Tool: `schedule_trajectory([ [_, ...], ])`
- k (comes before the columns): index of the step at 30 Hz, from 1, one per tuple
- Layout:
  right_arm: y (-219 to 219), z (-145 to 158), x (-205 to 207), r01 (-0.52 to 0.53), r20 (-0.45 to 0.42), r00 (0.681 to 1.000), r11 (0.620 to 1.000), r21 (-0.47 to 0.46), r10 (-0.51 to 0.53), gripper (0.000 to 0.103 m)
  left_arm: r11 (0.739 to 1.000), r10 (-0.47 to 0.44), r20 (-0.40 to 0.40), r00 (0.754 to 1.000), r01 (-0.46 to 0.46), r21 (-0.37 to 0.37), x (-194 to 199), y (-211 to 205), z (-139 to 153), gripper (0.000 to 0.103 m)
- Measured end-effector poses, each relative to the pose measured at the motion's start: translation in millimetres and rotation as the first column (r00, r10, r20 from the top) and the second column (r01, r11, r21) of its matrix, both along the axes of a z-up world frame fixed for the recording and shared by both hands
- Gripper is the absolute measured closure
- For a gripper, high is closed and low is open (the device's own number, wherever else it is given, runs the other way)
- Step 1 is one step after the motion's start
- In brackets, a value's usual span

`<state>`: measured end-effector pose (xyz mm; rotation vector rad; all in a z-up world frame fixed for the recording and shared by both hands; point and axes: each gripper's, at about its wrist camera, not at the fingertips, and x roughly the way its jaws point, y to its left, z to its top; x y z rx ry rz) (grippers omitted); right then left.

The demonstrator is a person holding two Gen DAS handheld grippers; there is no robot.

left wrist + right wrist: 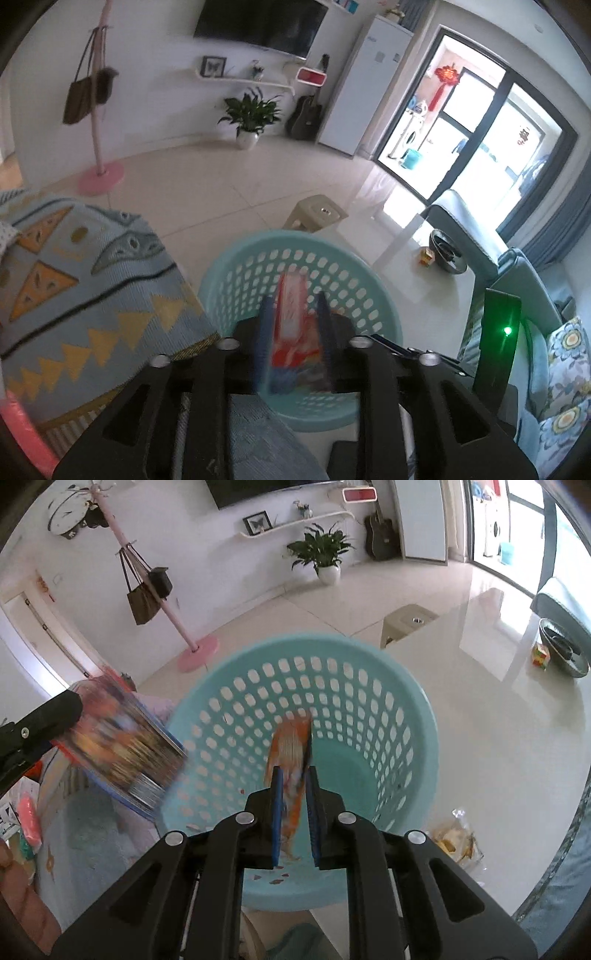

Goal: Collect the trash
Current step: 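Carry both items over the teal basket and open both tools to drop them, then grasp the orange soy-milk cup with the right tool while the left tool grasps the red-white paper cup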

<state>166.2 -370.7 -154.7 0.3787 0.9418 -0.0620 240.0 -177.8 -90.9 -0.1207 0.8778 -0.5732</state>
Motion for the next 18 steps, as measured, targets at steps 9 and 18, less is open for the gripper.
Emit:
schedule_trajectory([
  [9,2,15,-14,0.025,0.052,0.998,0.999,-0.033,-0.023,0.053,0.999,0.028,0.046,0.999,-0.027,-0.025,-20,12,17,0.028],
  [18,38,60,-31,-0.026,0.145,0.988,0.992,-0.123,0.043,0.049,0.997,0.054,0.128,0.990,-0.045,-0.070,-54,35,52,0.021],
])
